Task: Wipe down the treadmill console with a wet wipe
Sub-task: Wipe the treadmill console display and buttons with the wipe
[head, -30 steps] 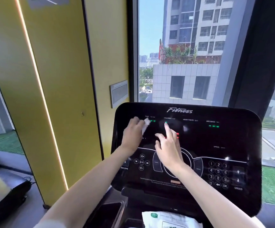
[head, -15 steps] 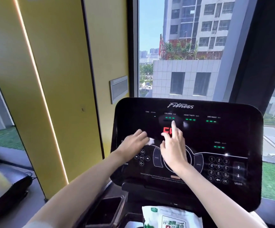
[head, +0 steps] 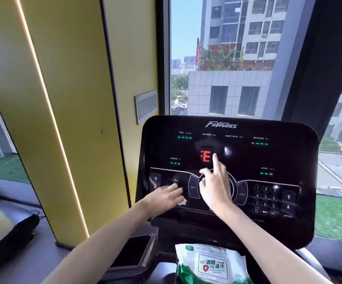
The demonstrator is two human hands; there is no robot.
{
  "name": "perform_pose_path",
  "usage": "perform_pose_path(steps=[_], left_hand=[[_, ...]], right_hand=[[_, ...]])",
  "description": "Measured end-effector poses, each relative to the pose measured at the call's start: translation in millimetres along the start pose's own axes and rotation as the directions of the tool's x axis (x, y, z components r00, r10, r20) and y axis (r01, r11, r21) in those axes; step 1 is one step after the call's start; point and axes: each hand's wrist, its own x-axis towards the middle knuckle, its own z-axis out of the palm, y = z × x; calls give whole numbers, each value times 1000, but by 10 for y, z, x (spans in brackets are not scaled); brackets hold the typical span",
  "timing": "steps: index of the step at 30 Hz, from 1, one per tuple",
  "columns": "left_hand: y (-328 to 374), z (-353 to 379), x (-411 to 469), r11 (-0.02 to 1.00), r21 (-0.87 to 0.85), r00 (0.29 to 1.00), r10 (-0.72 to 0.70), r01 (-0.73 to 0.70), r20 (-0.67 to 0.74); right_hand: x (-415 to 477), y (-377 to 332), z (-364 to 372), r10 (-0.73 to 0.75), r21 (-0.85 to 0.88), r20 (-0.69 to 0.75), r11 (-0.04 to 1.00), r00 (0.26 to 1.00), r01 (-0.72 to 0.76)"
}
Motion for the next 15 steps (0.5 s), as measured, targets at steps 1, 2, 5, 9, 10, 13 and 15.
perform_pose_path(steps=[1, 2, 5, 9, 10, 13, 15], left_hand=[[-21, -16, -119, 996, 23, 996, 82, -83, 33], [-75, -72, -189, 995, 38, 996, 91, -92, 15], [-345, -288, -198, 973, -8, 960, -229, 231, -161], [-592, -403, -82, 581, -247, 526, -811, 776, -257], [-571, -359, -46, 462, -306, 403, -883, 832, -240], [-214, -143, 121, 320, -401, 283, -947, 858, -150], [195, 28, 248, 452, -403, 439, -889, 796, -129]], right_hand=[[-29, 16, -18, 4, 10, -2, 1000, 1000, -4], [-61, 31, -39, 12, 24, -3, 1000, 1000, -12], [-131, 87, -84, 70, 63, -2, 996, 998, -69], [-183, 148, -118, 178, 126, 8, 976, 984, -178], [-204, 155, -129, 189, 140, 13, 972, 982, -189], [-284, 164, -144, 197, 176, 47, 963, 979, -203], [-351, 174, -144, 179, 183, 51, 966, 983, -185]])
